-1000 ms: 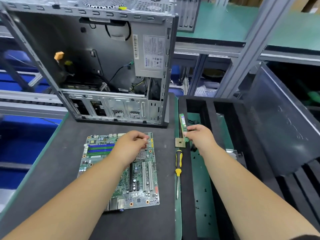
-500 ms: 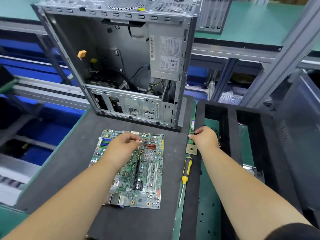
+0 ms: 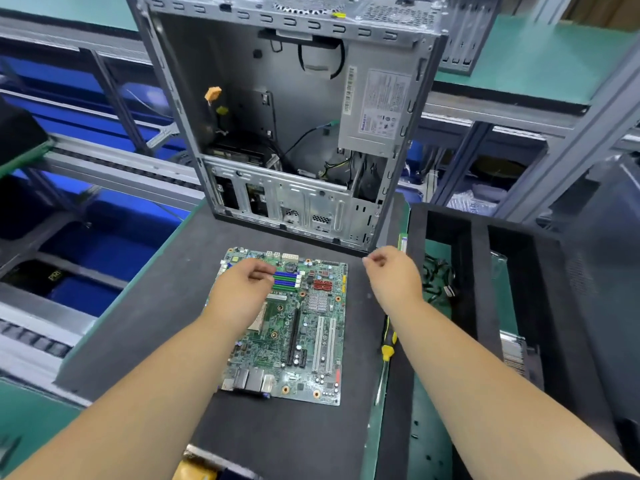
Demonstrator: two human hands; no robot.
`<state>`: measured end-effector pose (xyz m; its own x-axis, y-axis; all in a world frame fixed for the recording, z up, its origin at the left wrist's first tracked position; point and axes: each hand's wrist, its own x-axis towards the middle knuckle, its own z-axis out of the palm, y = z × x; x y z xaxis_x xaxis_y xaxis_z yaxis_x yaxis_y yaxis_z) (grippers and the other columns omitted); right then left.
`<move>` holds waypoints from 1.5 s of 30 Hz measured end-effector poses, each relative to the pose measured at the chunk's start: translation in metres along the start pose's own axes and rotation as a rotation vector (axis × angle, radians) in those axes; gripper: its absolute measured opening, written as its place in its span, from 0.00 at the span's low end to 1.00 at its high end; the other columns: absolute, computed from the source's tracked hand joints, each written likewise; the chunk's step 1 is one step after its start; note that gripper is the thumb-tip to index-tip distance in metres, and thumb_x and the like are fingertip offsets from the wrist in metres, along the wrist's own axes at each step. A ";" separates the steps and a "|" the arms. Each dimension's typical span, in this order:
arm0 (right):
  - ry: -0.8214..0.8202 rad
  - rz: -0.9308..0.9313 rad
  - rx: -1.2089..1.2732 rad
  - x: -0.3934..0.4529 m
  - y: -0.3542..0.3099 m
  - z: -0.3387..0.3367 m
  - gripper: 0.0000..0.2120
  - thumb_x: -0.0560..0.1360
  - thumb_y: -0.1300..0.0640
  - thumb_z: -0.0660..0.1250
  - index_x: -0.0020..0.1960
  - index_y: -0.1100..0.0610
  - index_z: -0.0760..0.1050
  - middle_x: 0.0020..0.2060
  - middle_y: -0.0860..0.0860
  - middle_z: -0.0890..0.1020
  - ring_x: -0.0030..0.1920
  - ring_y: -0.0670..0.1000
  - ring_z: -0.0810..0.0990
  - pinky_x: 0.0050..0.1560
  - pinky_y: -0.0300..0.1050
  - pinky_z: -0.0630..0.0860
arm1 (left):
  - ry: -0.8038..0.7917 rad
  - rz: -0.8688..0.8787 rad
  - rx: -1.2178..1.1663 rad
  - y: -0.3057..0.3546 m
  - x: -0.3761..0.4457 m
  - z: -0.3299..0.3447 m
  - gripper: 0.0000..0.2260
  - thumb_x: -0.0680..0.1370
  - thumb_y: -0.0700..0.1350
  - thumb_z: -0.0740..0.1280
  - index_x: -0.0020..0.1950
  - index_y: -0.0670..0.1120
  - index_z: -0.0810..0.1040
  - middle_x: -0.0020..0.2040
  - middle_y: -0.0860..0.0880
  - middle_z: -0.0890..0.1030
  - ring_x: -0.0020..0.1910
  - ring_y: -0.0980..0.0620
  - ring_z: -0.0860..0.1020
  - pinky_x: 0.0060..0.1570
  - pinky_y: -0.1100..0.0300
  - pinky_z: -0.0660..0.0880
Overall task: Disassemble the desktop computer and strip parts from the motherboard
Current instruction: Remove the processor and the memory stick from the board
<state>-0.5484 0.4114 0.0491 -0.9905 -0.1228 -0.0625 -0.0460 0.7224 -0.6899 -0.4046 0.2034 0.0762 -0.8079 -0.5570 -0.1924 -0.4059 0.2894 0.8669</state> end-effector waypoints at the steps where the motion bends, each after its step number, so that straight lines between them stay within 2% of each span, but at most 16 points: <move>1: -0.030 -0.024 0.004 -0.006 -0.008 0.005 0.05 0.78 0.50 0.66 0.44 0.47 0.78 0.38 0.43 0.80 0.38 0.47 0.78 0.40 0.44 0.73 | 0.008 0.009 0.016 -0.002 0.003 -0.003 0.08 0.77 0.41 0.64 0.49 0.53 0.79 0.45 0.51 0.79 0.37 0.55 0.75 0.33 0.61 0.71; 3: -0.095 -0.058 0.024 -0.018 -0.023 0.019 0.07 0.78 0.50 0.67 0.45 0.49 0.82 0.36 0.42 0.79 0.35 0.45 0.77 0.40 0.42 0.73 | 0.043 0.039 0.101 -0.007 0.011 -0.012 0.09 0.76 0.40 0.66 0.53 0.51 0.79 0.49 0.50 0.78 0.41 0.54 0.76 0.39 0.60 0.73; 6: -0.184 -0.050 0.053 -0.034 -0.043 0.043 0.06 0.77 0.50 0.69 0.46 0.50 0.84 0.38 0.43 0.82 0.38 0.46 0.80 0.41 0.43 0.76 | 0.151 0.039 0.308 -0.019 0.024 -0.029 0.17 0.75 0.42 0.68 0.64 0.48 0.74 0.60 0.45 0.73 0.54 0.46 0.76 0.54 0.50 0.75; 8: -0.209 -0.034 0.046 -0.041 -0.052 0.057 0.05 0.75 0.49 0.71 0.48 0.49 0.84 0.38 0.43 0.82 0.39 0.45 0.80 0.39 0.41 0.75 | 0.188 -0.006 0.399 -0.029 0.033 -0.039 0.21 0.75 0.44 0.68 0.67 0.46 0.72 0.63 0.43 0.71 0.60 0.41 0.73 0.58 0.47 0.73; 11: -0.169 0.015 0.024 -0.046 -0.059 0.071 0.04 0.72 0.50 0.73 0.46 0.48 0.83 0.34 0.42 0.80 0.39 0.47 0.80 0.41 0.41 0.76 | 0.135 -0.085 0.403 -0.044 0.045 -0.052 0.20 0.75 0.45 0.68 0.66 0.43 0.72 0.63 0.42 0.73 0.59 0.40 0.74 0.54 0.50 0.73; 13: -0.139 0.072 0.019 -0.047 -0.061 0.076 0.05 0.71 0.50 0.74 0.47 0.47 0.82 0.35 0.43 0.80 0.43 0.51 0.82 0.47 0.47 0.80 | 0.080 -0.073 0.385 -0.053 0.051 -0.057 0.17 0.75 0.46 0.68 0.63 0.43 0.75 0.61 0.43 0.76 0.50 0.45 0.76 0.44 0.56 0.71; 15: -0.134 0.116 0.022 -0.049 -0.064 0.080 0.09 0.71 0.51 0.75 0.51 0.48 0.83 0.36 0.43 0.80 0.45 0.52 0.82 0.50 0.48 0.80 | 0.047 -0.031 0.358 -0.059 0.055 -0.061 0.16 0.76 0.46 0.68 0.62 0.44 0.76 0.59 0.45 0.78 0.44 0.50 0.75 0.41 0.59 0.68; 20: -0.112 0.132 -0.049 -0.052 -0.071 0.084 0.10 0.72 0.53 0.75 0.53 0.49 0.82 0.33 0.40 0.76 0.47 0.51 0.81 0.58 0.51 0.76 | 0.011 0.126 0.350 -0.066 0.062 -0.069 0.11 0.76 0.46 0.70 0.57 0.46 0.79 0.55 0.46 0.77 0.47 0.49 0.77 0.48 0.56 0.74; 25: -0.082 0.142 -0.159 -0.054 -0.082 0.087 0.08 0.74 0.55 0.73 0.44 0.44 0.75 0.37 0.41 0.77 0.48 0.51 0.81 0.63 0.54 0.73 | 0.000 0.358 0.521 -0.068 0.068 -0.072 0.07 0.76 0.43 0.68 0.53 0.43 0.77 0.47 0.49 0.71 0.46 0.48 0.72 0.42 0.58 0.65; 29: -0.087 0.148 -0.214 -0.053 -0.089 0.084 0.07 0.74 0.55 0.72 0.43 0.45 0.76 0.37 0.42 0.79 0.47 0.52 0.81 0.61 0.52 0.73 | -0.054 0.400 0.619 -0.068 0.071 -0.073 0.09 0.77 0.43 0.66 0.55 0.42 0.74 0.52 0.44 0.73 0.49 0.43 0.71 0.42 0.56 0.66; 32: -0.138 0.170 -0.125 -0.053 -0.085 0.075 0.05 0.73 0.52 0.74 0.47 0.45 0.80 0.47 0.47 0.82 0.51 0.53 0.81 0.59 0.53 0.76 | -0.156 0.247 0.470 -0.070 0.072 -0.077 0.12 0.77 0.44 0.65 0.61 0.46 0.73 0.56 0.45 0.72 0.48 0.45 0.73 0.44 0.56 0.69; 35: -0.082 0.250 -0.010 -0.057 -0.072 0.059 0.16 0.75 0.48 0.72 0.59 0.53 0.80 0.58 0.53 0.78 0.54 0.55 0.79 0.55 0.51 0.76 | -0.229 0.015 0.274 -0.078 0.074 -0.090 0.12 0.77 0.45 0.65 0.61 0.50 0.73 0.55 0.49 0.76 0.49 0.49 0.76 0.47 0.57 0.71; 38: -0.027 0.370 -0.058 -0.061 -0.060 0.038 0.16 0.77 0.47 0.67 0.59 0.55 0.77 0.52 0.52 0.79 0.52 0.55 0.78 0.54 0.50 0.75 | -0.245 -0.228 -0.035 -0.085 0.075 -0.098 0.08 0.77 0.41 0.64 0.55 0.46 0.74 0.51 0.45 0.80 0.47 0.48 0.80 0.50 0.52 0.78; 41: -0.107 0.518 -0.108 -0.065 -0.055 0.031 0.13 0.78 0.47 0.65 0.57 0.56 0.74 0.47 0.55 0.80 0.51 0.58 0.79 0.56 0.52 0.76 | -0.314 -0.359 -0.105 -0.082 0.076 -0.094 0.05 0.77 0.37 0.63 0.53 0.42 0.75 0.48 0.42 0.81 0.41 0.48 0.81 0.39 0.57 0.78; 43: -0.167 0.606 -0.095 -0.069 -0.056 0.033 0.24 0.78 0.47 0.65 0.70 0.58 0.69 0.59 0.57 0.78 0.56 0.60 0.80 0.58 0.51 0.75 | -0.305 -0.377 -0.065 -0.080 0.079 -0.090 0.04 0.78 0.37 0.63 0.49 0.42 0.76 0.45 0.41 0.81 0.39 0.48 0.80 0.41 0.56 0.78; 45: -0.210 0.644 -0.075 -0.074 -0.056 0.037 0.35 0.78 0.45 0.65 0.79 0.58 0.57 0.67 0.57 0.74 0.58 0.59 0.79 0.61 0.51 0.74 | -0.282 -0.363 -0.027 -0.080 0.080 -0.089 0.04 0.77 0.37 0.62 0.45 0.41 0.77 0.41 0.42 0.81 0.38 0.46 0.79 0.45 0.52 0.79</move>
<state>-0.4678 0.3553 0.0654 -0.7774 0.2233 -0.5880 0.5277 0.7402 -0.4166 -0.3991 0.0666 0.0327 -0.7017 -0.3844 -0.5998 -0.6758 0.0927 0.7312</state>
